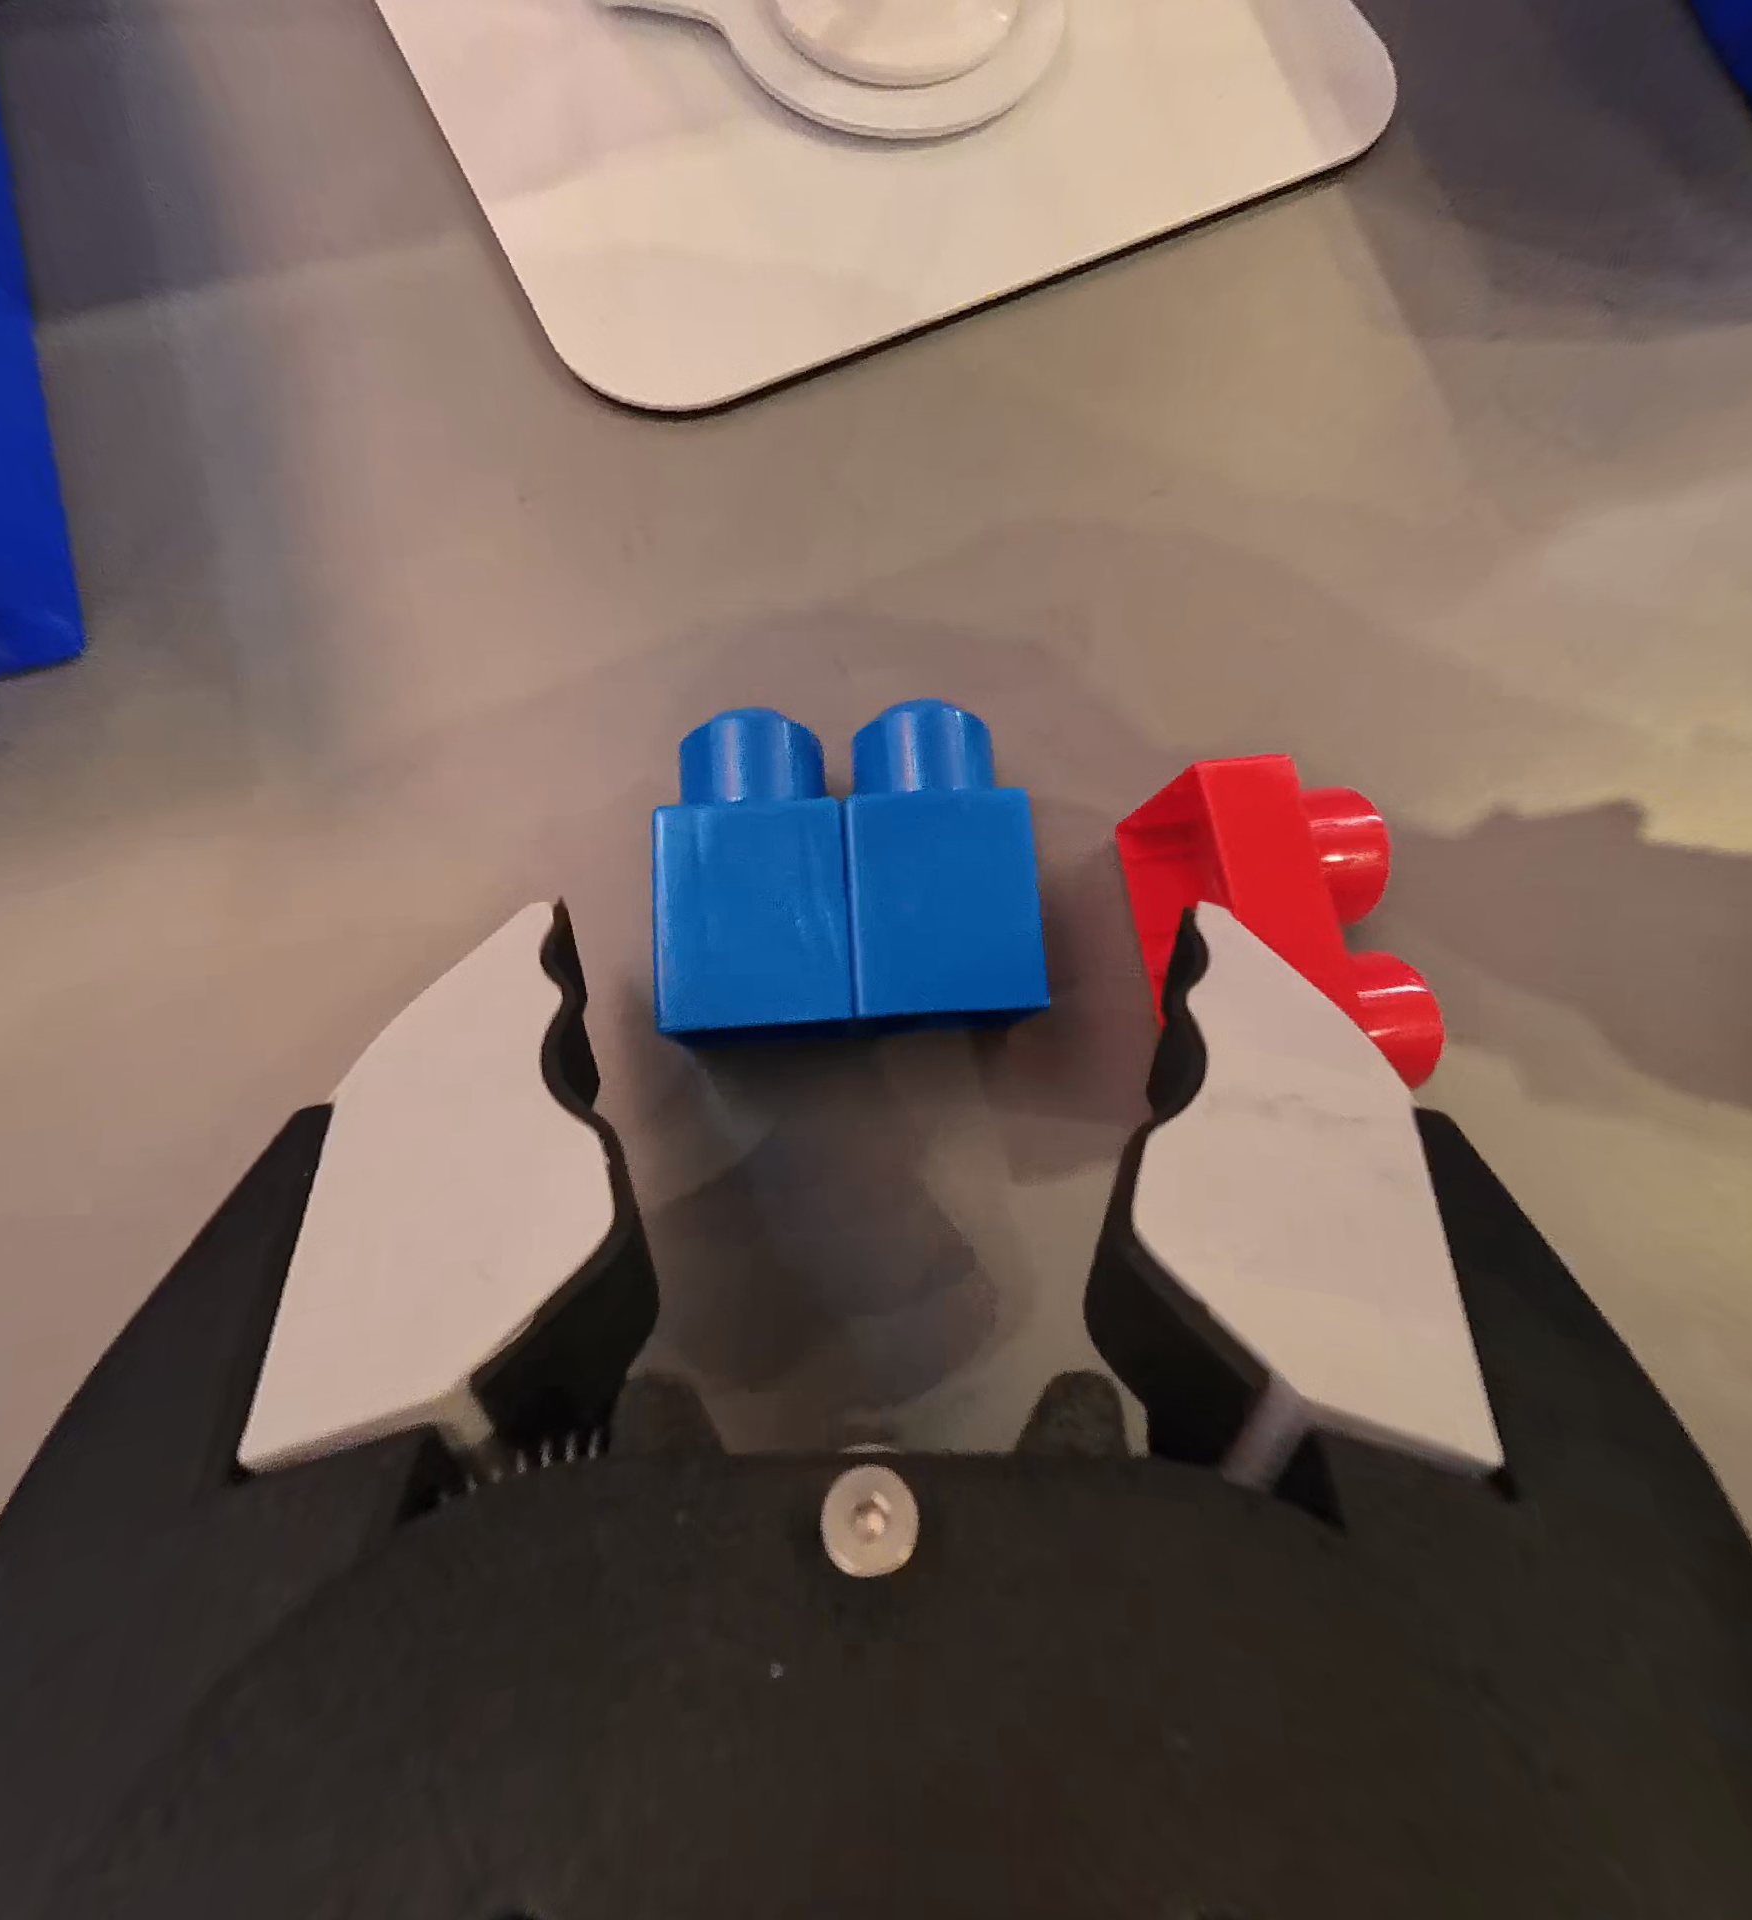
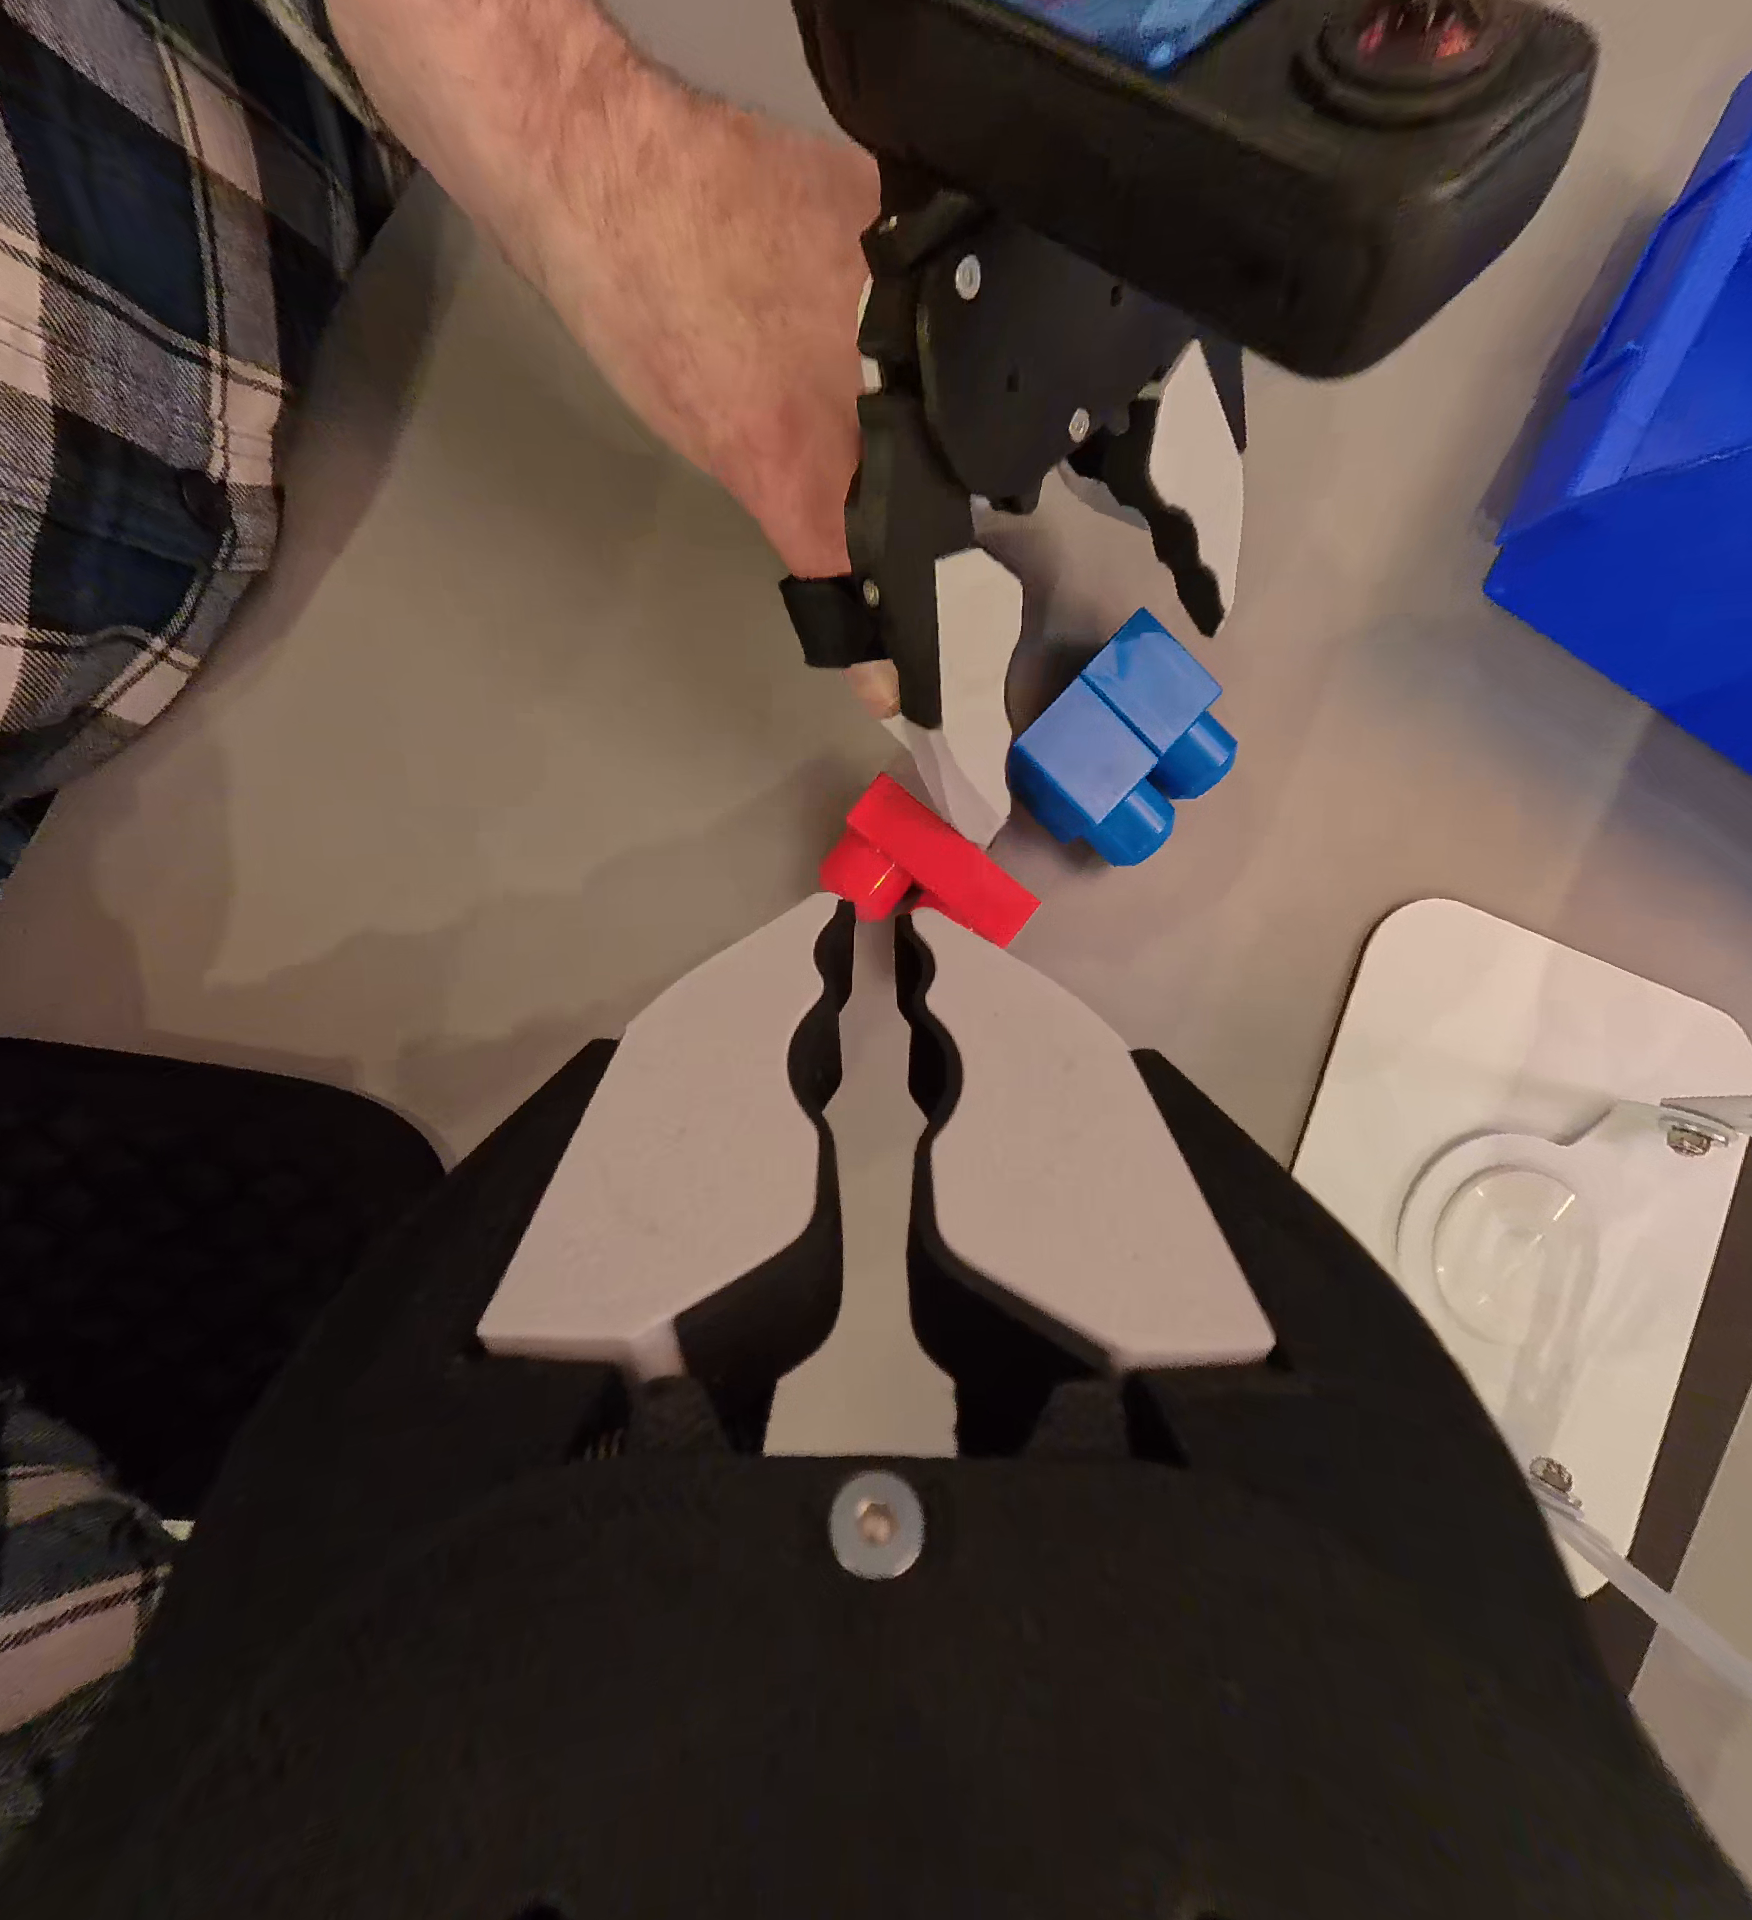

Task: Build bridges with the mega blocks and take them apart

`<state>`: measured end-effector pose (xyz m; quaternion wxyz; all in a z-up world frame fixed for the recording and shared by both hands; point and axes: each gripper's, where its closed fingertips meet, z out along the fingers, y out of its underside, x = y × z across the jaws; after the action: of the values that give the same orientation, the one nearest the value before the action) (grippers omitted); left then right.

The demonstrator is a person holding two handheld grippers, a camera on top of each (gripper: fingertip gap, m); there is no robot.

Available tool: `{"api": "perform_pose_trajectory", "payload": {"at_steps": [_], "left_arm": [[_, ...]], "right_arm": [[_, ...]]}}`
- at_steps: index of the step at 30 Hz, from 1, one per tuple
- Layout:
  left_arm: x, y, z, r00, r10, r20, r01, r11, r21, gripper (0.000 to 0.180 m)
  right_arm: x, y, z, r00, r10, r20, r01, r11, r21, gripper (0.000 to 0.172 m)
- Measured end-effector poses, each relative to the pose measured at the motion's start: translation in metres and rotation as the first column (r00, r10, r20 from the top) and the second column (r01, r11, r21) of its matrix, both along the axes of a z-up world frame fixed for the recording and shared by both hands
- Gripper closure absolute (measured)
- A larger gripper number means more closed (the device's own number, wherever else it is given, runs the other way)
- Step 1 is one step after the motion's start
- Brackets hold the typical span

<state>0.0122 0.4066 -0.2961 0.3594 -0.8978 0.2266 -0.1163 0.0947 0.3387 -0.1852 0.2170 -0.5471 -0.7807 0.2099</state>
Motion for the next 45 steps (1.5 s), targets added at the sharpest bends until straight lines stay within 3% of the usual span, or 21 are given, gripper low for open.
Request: {"api": "perform_pose_trajectory", "payload": {"at_steps": [4, 7, 15, 20, 23, 25, 28, 31, 32, 34, 36, 38, 39, 42, 45], "left_arm": [[0.003, 0.002, -0.012, 0.999, 0.011, -0.040, -0.011, 1.000, -0.007, 0.085], [0.000, 0.008, -0.014, 0.998, 0.010, -0.059, -0.008, 1.000, 0.020, 0.102], [-0.006, 0.012, -0.011, 0.993, -0.034, -0.112, 0.040, 0.998, 0.047, 0.104], [-0.009, 0.014, 0.005, 0.985, -0.130, -0.116, 0.147, 0.978, 0.145, 0.105], [-0.006, 0.008, 0.012, 0.970, -0.228, -0.086, 0.238, 0.960, 0.149, 0.105], [-0.015, 0.008, 0.011, 0.971, -0.214, -0.109, 0.228, 0.964, 0.137, 0.105], [-0.018, 0.007, 0.023, 0.975, -0.219, -0.044, 0.223, 0.958, 0.180, 0.105], [-0.015, 0.007, 0.051, 0.944, -0.274, 0.184, 0.228, 0.944, 0.237, 0.105], [-0.015, 0.009, 0.063, 0.917, -0.287, 0.277, 0.219, 0.943, 0.252, 0.105], [-0.014, 0.007, 0.099, 0.794, -0.358, 0.490, 0.217, 0.922, 0.322, 0.106], [-0.023, 0.008, 0.123, 0.688, -0.397, 0.608, 0.205, 0.909, 0.362, 0.105], [-0.034, 0.004, 0.150, 0.527, -0.460, 0.714, 0.195, 0.884, 0.426, 0.105], [-0.040, -0.001, 0.166, 0.403, -0.491, 0.772, 0.193, 0.870, 0.453, 0.105], [-0.068, -0.003, 0.201, 0.121, -0.533, 0.837, 0.130, 0.845, 0.519, 0.105], [-0.086, -0.001, 0.219, -0.034, -0.556, 0.831, 0.091, 0.826, 0.556, 0.105]], "right_arm": [[0.000, -0.002, 0.004, 1.000, 0.005, -0.010, -0.005, 1.000, 0.009, 0.164], [0.001, -0.003, 0.008, 1.000, 0.005, -0.019, -0.004, 1.000, 0.017, 0.164], [0.005, 0.001, 0.009, 1.000, -0.016, -0.026, 0.017, 1.000, 0.004, 0.162], [0.005, 0.008, -0.004, 0.998, -0.057, -0.001, 0.057, 0.996, -0.061, 0.150], [0.006, 0.011, -0.023, 0.996, -0.065, 0.054, 0.070, 0.993, -0.098, 0.142], [0.005, 0.016, -0.035, 0.992, -0.084, 0.095, 0.093, 0.991, -0.099, 0.140], [0.001, 0.019, -0.041, 0.988, -0.119, 0.101, 0.135, 0.976, -0.173, 0.138], [-0.005, 0.028, -0.035, 0.976, -0.206, 0.067, 0.216, 0.950, -0.226, 0.128], [-0.007, 0.032, -0.032, 0.968, -0.242, 0.061, 0.250, 0.940, -0.233, 0.126], [-0.008, 0.030, -0.030, 0.952, -0.297, 0.074, 0.306, 0.919, -0.248, 0.106], [-0.012, 0.029, -0.026, 0.922, -0.385, 0.053, 0.385, 0.890, -0.244, 0.103], [-0.019, 0.019, -0.020, 0.896, -0.444, 0.004, 0.427, 0.859, -0.284, 0.102], [-0.020, 0.015, -0.020, 0.882, -0.471, -0.003, 0.451, 0.846, -0.283, 0.104], [-0.020, 0.015, -0.013, 0.841, -0.539, -0.045, 0.518, 0.827, -0.220, 0.112], [-0.023, 0.018, -0.004, 0.768, -0.633, -0.101, 0.597, 0.764, -0.245, 0.113]]}}
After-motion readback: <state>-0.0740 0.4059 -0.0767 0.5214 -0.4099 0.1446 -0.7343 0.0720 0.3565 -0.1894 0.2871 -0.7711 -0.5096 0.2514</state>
